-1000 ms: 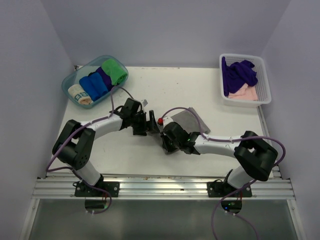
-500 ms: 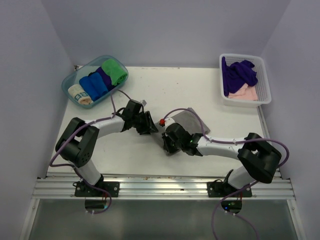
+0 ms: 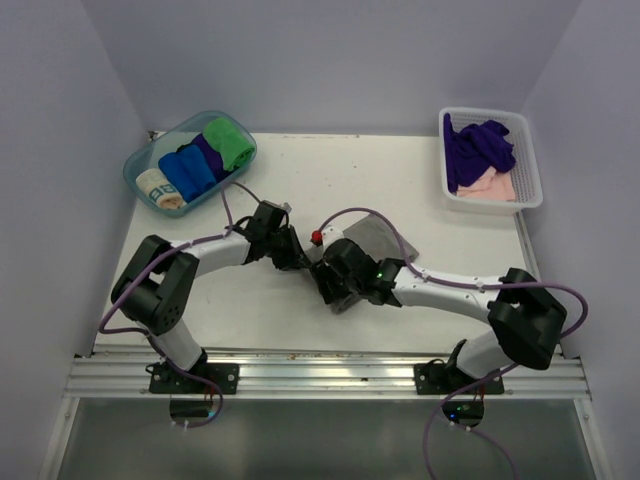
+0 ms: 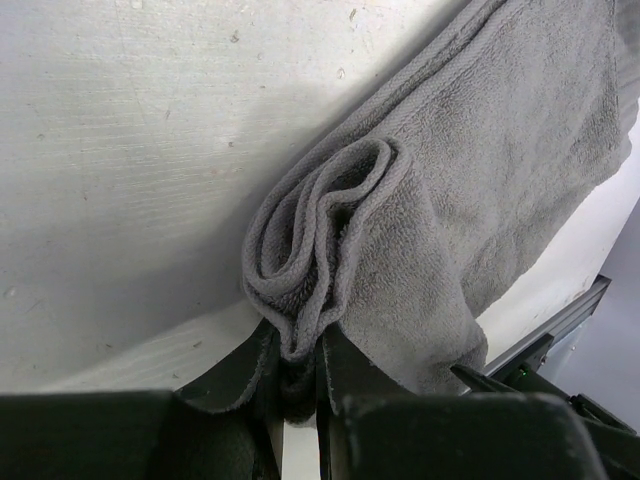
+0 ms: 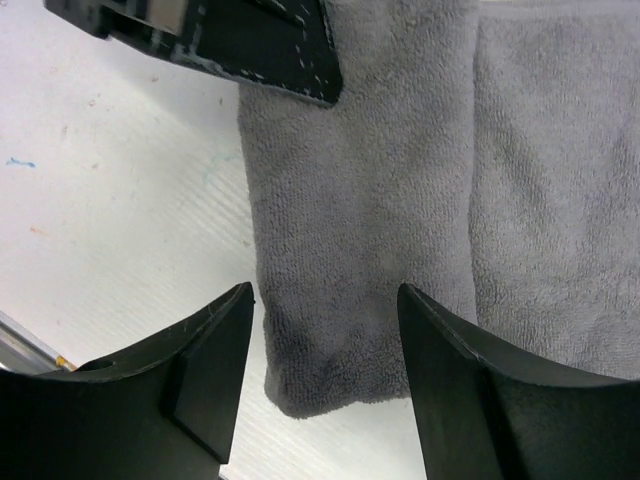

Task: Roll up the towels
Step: Roll the towel

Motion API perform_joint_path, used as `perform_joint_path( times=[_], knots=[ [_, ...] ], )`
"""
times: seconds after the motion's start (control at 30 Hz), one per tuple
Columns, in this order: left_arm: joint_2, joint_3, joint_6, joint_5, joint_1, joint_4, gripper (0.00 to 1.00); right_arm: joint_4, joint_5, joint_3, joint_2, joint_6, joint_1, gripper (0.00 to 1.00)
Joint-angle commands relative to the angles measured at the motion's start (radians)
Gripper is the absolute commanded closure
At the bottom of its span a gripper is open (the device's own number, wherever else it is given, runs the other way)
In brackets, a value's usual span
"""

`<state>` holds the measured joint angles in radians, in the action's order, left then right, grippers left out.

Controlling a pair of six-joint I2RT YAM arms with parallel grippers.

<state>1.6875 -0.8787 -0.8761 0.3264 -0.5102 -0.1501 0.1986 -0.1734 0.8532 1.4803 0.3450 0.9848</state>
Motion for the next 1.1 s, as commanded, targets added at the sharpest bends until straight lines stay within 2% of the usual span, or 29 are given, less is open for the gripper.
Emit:
perform_joint_path(
  times=[0.0, 0.3, 0.47, 0.57, 0.6, 0.63, 0.67, 0.77, 0.8, 0.87, 1.0, 1.07],
  knots=[
    [-0.009, -0.005, -0.021, -0.023, -0.011, -0.034, 1.00, 0.044, -0.083, 0.066, 0.021, -0.057, 0.035, 0.37],
    [-0.049, -0.013, -0.023, -0.033, -0.011, -0.055, 1.00, 0.003, -0.153, 0.121, 0.144, -0.124, 0.095, 0.42],
    [-0.067, -0.005, -0.026, -0.024, -0.011, -0.052, 1.00, -0.031, -0.181, 0.130, 0.244, -0.130, 0.094, 0.52],
    [-0.089, 0.006, -0.024, -0.036, -0.011, -0.052, 1.00, -0.033, -0.176, 0.133, 0.275, -0.104, 0.091, 0.73],
    [-0.098, 0.013, -0.024, -0.036, -0.011, -0.046, 1.00, -0.037, -0.166, 0.129, 0.262, -0.100, 0.089, 0.89],
    [-0.107, 0.026, -0.026, -0.036, -0.011, -0.037, 1.00, -0.044, -0.155, 0.124, 0.252, -0.089, 0.087, 0.97],
    [-0.117, 0.032, -0.026, -0.038, -0.008, -0.032, 1.00, -0.050, -0.123, 0.119, 0.236, -0.083, 0.084, 1.00],
    [-0.164, 0.038, -0.015, -0.049, 0.004, -0.045, 0.78, -0.093, -0.030, 0.096, 0.177, -0.061, 0.054, 1.00],
    [-0.175, 0.038, -0.011, -0.050, 0.016, -0.055, 0.67, -0.105, 0.006, 0.084, 0.164, -0.054, 0.043, 1.00],
    [-0.218, 0.043, 0.003, -0.058, 0.035, -0.068, 0.56, -0.143, 0.111, 0.072, 0.127, -0.021, 0.009, 1.00],
    [-0.291, 0.049, 0.019, -0.070, 0.075, -0.086, 0.44, -0.192, 0.274, 0.040, 0.095, 0.044, -0.052, 1.00],
    [-0.325, 0.046, 0.022, -0.082, 0.090, -0.104, 0.44, -0.243, 0.333, 0.032, 0.087, 0.083, -0.078, 1.00]
  ],
)
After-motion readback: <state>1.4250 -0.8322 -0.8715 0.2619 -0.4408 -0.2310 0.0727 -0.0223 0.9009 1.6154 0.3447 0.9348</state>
